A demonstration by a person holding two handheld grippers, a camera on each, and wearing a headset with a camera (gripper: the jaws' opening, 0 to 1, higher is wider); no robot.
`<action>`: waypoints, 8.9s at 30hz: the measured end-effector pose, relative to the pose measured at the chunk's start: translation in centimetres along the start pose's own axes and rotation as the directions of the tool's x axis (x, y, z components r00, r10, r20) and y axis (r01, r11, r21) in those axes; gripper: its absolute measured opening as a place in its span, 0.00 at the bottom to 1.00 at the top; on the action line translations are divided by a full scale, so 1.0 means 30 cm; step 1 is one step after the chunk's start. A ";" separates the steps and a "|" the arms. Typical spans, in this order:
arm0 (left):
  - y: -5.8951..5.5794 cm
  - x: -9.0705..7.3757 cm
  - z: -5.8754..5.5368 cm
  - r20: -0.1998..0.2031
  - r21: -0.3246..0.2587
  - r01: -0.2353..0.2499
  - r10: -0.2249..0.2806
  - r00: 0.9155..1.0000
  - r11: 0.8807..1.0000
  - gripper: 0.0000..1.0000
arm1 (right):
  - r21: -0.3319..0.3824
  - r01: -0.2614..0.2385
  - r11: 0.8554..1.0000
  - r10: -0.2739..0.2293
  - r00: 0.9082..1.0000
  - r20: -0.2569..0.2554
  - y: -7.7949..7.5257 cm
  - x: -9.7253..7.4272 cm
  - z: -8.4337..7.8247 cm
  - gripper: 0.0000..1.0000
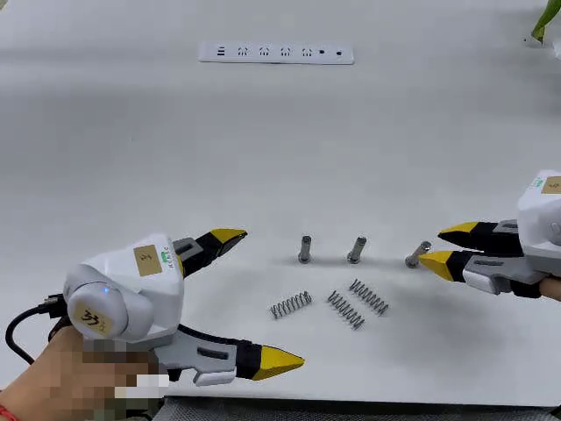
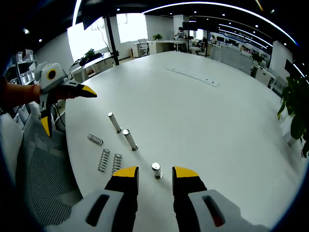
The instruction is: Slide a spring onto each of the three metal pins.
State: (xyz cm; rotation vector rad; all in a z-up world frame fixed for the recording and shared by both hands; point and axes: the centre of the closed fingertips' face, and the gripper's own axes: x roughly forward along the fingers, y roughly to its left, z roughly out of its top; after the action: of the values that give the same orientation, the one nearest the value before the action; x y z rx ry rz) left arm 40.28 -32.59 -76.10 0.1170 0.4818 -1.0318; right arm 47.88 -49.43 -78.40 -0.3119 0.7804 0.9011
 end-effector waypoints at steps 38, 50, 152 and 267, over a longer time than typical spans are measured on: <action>0.003 -0.019 -0.004 -0.015 0.004 -0.031 0.031 0.999 1.000 0.97 | -0.118 -0.133 0.984 0.139 0.989 0.047 0.100 -0.091 -0.045 0.67; 0.016 -0.020 -0.033 -0.078 0.025 -0.040 0.042 0.996 0.999 0.89 | -0.147 -0.173 0.974 0.186 0.980 0.078 0.132 -0.114 -0.065 0.77; -0.016 0.105 -0.243 -0.438 -0.072 -0.066 0.028 0.898 0.995 0.10 | -0.120 -0.170 0.978 0.183 0.977 0.107 0.162 -0.125 -0.085 0.75; -0.109 0.089 0.324 0.165 -0.077 0.054 -0.040 0.985 0.996 0.11 | 0.270 -0.492 0.828 0.281 0.781 0.558 0.346 -0.175 0.429 0.12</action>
State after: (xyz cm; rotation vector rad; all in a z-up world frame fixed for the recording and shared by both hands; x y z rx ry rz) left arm 41.84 -39.47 -68.21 -0.0517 0.3780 -1.0570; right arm 43.74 -39.21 -65.02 0.4690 0.5283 1.1273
